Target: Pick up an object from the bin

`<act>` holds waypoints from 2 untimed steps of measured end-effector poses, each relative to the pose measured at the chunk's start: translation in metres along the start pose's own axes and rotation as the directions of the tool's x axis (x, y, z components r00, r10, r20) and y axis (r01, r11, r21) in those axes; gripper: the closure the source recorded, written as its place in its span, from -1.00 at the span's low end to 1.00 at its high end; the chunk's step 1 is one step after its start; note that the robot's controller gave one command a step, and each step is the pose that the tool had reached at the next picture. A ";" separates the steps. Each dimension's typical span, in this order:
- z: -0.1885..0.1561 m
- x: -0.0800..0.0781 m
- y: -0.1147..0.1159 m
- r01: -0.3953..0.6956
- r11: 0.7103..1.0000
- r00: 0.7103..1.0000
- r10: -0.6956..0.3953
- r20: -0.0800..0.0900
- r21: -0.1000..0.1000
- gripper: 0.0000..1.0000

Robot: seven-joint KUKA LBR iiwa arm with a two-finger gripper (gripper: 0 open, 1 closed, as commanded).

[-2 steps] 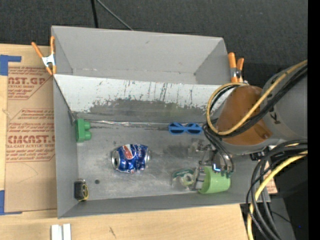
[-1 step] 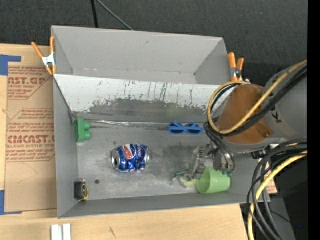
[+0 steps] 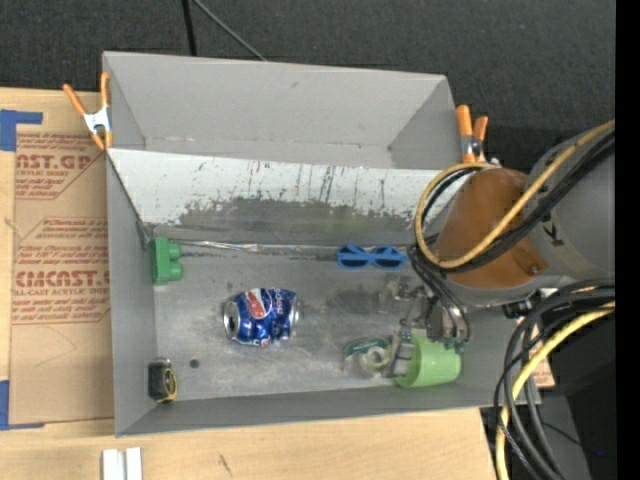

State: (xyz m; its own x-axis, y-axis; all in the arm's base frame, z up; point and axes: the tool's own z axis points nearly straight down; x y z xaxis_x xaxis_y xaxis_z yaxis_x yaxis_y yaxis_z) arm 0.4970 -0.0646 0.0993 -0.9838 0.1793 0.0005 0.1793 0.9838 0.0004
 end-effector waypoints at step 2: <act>0.020 -0.011 -0.035 0.382 0.924 0.924 -0.382 -0.002 -0.010 1.00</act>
Offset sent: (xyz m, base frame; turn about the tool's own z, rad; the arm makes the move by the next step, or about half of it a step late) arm 0.0061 -0.0595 -0.0293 -0.4498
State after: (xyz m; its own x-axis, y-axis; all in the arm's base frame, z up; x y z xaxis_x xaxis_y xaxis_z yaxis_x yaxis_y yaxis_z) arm 0.5016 -0.1008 0.0791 -0.9778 -0.2098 0.0023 -0.2097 0.9777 0.0107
